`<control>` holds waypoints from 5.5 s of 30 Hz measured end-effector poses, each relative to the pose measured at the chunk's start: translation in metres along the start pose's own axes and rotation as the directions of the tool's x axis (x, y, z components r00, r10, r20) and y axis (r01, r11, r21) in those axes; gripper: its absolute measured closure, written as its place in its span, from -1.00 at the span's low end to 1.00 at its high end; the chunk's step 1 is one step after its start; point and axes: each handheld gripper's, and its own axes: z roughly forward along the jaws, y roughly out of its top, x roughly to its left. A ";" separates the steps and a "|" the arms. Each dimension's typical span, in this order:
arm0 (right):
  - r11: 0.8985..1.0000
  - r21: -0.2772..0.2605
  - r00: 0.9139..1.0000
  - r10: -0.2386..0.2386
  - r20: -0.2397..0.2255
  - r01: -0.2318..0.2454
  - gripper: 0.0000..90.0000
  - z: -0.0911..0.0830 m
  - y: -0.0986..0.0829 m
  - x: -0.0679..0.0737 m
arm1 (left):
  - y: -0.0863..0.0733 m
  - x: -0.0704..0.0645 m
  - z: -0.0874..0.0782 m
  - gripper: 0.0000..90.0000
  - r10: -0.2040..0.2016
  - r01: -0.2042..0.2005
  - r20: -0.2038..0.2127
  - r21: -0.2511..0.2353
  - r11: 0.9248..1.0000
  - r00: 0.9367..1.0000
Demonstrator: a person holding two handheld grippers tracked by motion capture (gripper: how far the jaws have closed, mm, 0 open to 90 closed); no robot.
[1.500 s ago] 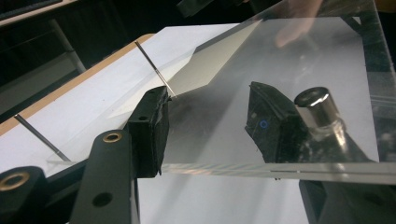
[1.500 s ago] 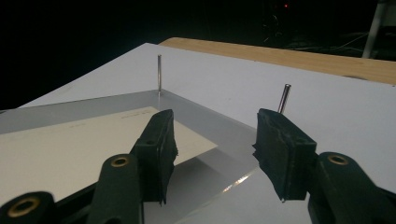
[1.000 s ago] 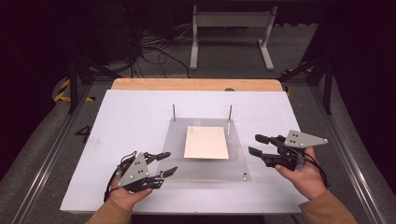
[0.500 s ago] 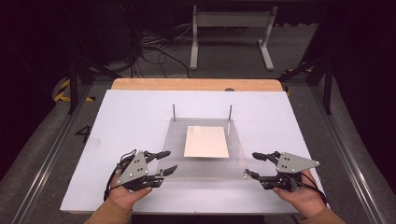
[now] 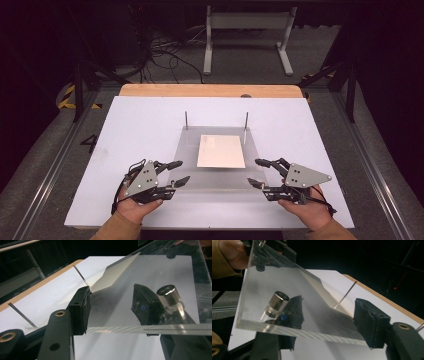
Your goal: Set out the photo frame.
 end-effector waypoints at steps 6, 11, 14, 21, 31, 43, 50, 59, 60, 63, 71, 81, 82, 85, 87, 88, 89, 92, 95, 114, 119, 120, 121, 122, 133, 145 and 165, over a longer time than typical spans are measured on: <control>0.998 0.000 0.998 -0.067 0.010 0.067 0.24 0.003 0.001 0.002 | 0.002 0.001 0.000 0.08 -0.002 0.002 0.000 -0.002 1.000 1.000; 0.995 0.016 0.995 -0.097 0.032 0.097 0.31 0.002 0.005 0.003 | 0.005 0.001 -0.001 0.11 0.013 -0.013 -0.014 -0.006 1.000 1.000; 0.994 0.021 0.994 -0.108 0.036 0.107 0.33 0.002 0.008 0.001 | 0.008 0.001 -0.001 0.14 0.017 -0.017 -0.024 -0.015 1.000 1.000; 0.992 0.004 0.991 -0.125 0.052 0.125 0.36 0.000 0.021 -0.002 | 0.019 0.003 -0.008 0.16 0.019 -0.021 -0.043 -0.051 0.998 0.999; 0.989 -0.031 0.987 -0.142 0.068 0.145 0.38 -0.006 0.044 -0.006 | 0.039 0.003 -0.019 0.21 0.026 -0.033 -0.062 -0.109 0.993 0.998; 0.982 -0.070 0.978 -0.169 0.119 0.178 0.39 -0.011 0.064 -0.015 | 0.065 0.009 -0.023 0.29 0.060 -0.073 -0.097 -0.129 0.989 0.993; 0.973 -0.074 0.967 -0.204 0.149 0.217 0.41 -0.011 0.078 -0.023 | 0.078 0.016 -0.024 0.34 0.084 -0.103 -0.131 -0.152 0.983 0.988; 0.971 -0.074 0.962 -0.214 0.167 0.229 0.41 -0.012 0.094 -0.029 | 0.091 0.020 -0.027 0.37 0.089 -0.116 -0.161 -0.163 0.980 0.983; 0.971 -0.072 0.963 -0.213 0.165 0.228 0.42 -0.013 0.095 -0.029 | 0.093 0.020 -0.028 0.37 0.087 -0.114 -0.163 -0.164 0.980 0.983; 0.970 -0.072 0.963 -0.218 0.161 0.232 0.42 -0.015 0.103 -0.028 | 0.098 0.020 -0.031 0.38 0.081 -0.109 -0.157 -0.174 0.979 0.984; 0.978 -0.096 0.976 -0.171 0.133 0.184 0.42 -0.021 0.113 -0.025 | 0.107 0.018 -0.038 0.41 0.045 -0.067 -0.118 -0.188 0.980 0.992; 0.985 -0.100 0.985 -0.126 0.117 0.138 0.41 -0.022 0.117 -0.024 | 0.111 0.021 -0.041 0.40 -0.001 -0.016 -0.094 -0.189 0.982 0.996; 0.986 -0.102 0.986 -0.120 0.119 0.132 0.40 -0.021 0.117 -0.026 | 0.110 0.022 -0.040 0.40 -0.004 -0.015 -0.097 -0.192 0.981 0.995; 0.987 -0.109 0.986 -0.107 0.125 0.121 0.38 -0.019 0.118 -0.027 | 0.110 0.024 -0.038 0.38 -0.010 -0.011 -0.104 -0.203 0.979 0.995; 0.987 -0.123 0.988 -0.083 0.131 0.100 0.35 -0.015 0.117 -0.032 | 0.110 0.029 -0.034 0.36 -0.015 -0.010 -0.115 -0.220 0.975 0.993; 0.987 -0.127 0.988 -0.081 0.134 0.098 0.34 -0.014 0.117 -0.034 | 0.110 0.031 -0.033 0.36 -0.018 -0.010 -0.119 -0.226 0.974 0.993; 0.987 -0.131 0.988 -0.076 0.134 0.094 0.32 -0.013 0.117 -0.036 | 0.110 0.032 -0.032 0.35 -0.022 -0.008 -0.124 -0.233 0.972 0.992; 0.986 -0.143 0.987 -0.070 0.145 0.091 0.29 -0.008 0.116 -0.040 | 0.108 0.036 -0.027 0.31 -0.031 -0.005 -0.136 -0.257 0.966 0.990; 0.985 -0.143 0.985 -0.070 0.156 0.093 0.25 -0.002 0.116 -0.044 | 0.106 0.040 -0.021 0.26 -0.037 -0.007 -0.160 -0.265 0.964 0.986; 0.997 -0.073 0.983 0.043 0.179 -0.030 -0.03 0.030 0.087 -0.072 | 0.064 0.071 0.021 0.02 -0.184 0.160 -0.160 -0.153 0.975 0.970; 0.997 -0.062 0.981 0.062 0.183 -0.052 -0.10 0.036 0.082 -0.078 | 0.056 0.075 0.026 0.01 -0.200 0.179 -0.163 -0.135 0.975 0.966; 0.997 -0.061 0.980 0.066 0.187 -0.056 -0.13 0.037 0.081 -0.079 | 0.054 0.076 0.026 0.01 -0.200 0.179 -0.165 -0.131 0.975 0.966; 0.997 -0.061 0.980 0.066 0.187 -0.056 -0.13 0.037 0.081 -0.079 | 0.054 0.076 0.026 0.01 -0.200 0.179 -0.165 -0.131 0.975 0.966; 0.996 -0.060 0.979 0.078 0.188 -0.068 -0.17 0.039 0.079 -0.080 | 0.051 0.077 0.028 0.01 -0.207 0.186 -0.169 -0.131 0.974 0.964; 0.991 -0.063 0.971 0.125 0.204 -0.114 -0.26 0.044 0.070 -0.089 | 0.040 0.080 0.032 -0.06 -0.236 0.220 -0.157 -0.114 0.969 0.959; 0.991 -0.054 0.956 0.134 0.259 -0.125 -0.48 0.031 0.066 -0.089 | 0.034 0.072 0.012 -0.41 -0.271 0.256 -0.162 -0.107 0.961 0.949; 0.981 -0.039 0.936 0.191 0.295 -0.188 -0.47 -0.052 0.063 -0.058 | 0.019 0.040 -0.061 -0.54 -0.261 0.266 -0.220 -0.006 0.964 0.940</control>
